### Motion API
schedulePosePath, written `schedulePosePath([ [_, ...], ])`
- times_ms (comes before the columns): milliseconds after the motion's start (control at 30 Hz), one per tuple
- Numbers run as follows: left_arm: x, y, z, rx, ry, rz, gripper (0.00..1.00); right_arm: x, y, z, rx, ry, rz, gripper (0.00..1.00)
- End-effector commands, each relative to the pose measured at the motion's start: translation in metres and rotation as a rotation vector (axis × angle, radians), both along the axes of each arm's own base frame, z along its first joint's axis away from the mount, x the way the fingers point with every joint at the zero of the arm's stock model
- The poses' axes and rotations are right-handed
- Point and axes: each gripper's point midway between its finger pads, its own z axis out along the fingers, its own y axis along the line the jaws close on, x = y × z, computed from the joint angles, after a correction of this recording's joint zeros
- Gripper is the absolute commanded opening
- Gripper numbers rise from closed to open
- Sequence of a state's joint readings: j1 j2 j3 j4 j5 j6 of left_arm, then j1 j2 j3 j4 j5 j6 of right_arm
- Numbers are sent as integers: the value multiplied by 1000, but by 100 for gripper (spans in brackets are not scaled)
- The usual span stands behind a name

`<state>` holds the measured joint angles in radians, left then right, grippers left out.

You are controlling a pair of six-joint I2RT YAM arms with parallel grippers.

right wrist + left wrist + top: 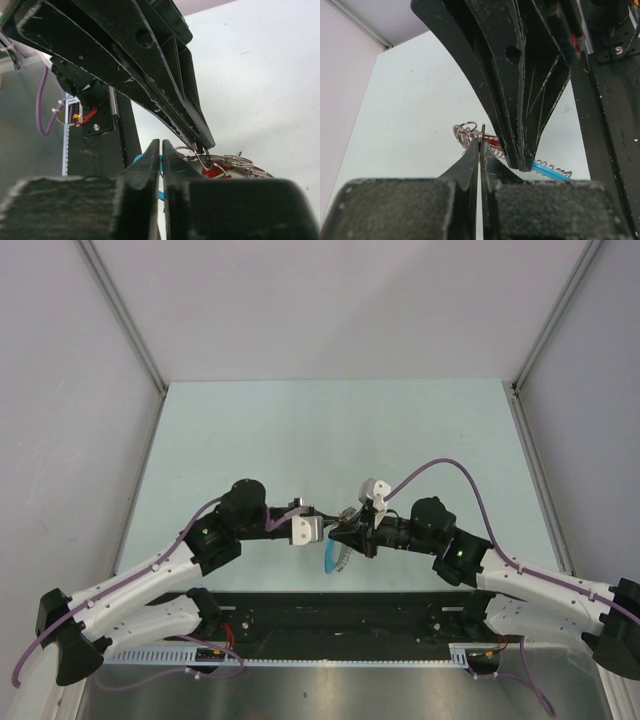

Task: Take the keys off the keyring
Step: Remove the key from the keyring.

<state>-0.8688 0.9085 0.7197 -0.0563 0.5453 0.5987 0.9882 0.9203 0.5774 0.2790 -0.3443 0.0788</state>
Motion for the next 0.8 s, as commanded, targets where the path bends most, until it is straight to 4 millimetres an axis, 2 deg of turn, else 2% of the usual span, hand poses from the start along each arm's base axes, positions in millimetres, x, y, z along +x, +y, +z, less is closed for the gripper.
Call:
schedulePosePath([
  [0, -1, -4, 24, -109, -56, -1, 0, -2, -2, 25, 1, -43, 6, 15],
  [100, -4, -4, 33, -156, -98, -15, 0, -10, -13, 33, -10, -67, 23, 29],
  [167, -8, -2, 35, -179, -116, -28, 0, -19, -25, 47, 9, -89, 36, 36],
  [233, -11, -2, 38, -199, -140, -46, 0, -21, -35, 56, 21, -128, 30, 37],
  [267, -14, -2, 41, -206, -162, -66, 0, -18, -43, 66, 47, -157, 0, 38],
  [400, -24, 1, 48, -220, -208, -113, 1, 7, -58, 75, 47, -236, -136, 39],
  [500, -32, 4, 51, -200, -239, -157, 0, 20, -61, 78, 45, -270, -174, 39],
  [600, -37, 7, 58, -187, -264, -175, 0, 17, -61, 86, 79, -266, -137, 38],
  [667, -38, 9, 61, -175, -279, -181, 1, 3, -57, 86, 89, -259, -51, 38],
  [767, -41, 10, 68, -178, -295, -196, 0, -11, -50, 72, 59, -213, 43, 40],
])
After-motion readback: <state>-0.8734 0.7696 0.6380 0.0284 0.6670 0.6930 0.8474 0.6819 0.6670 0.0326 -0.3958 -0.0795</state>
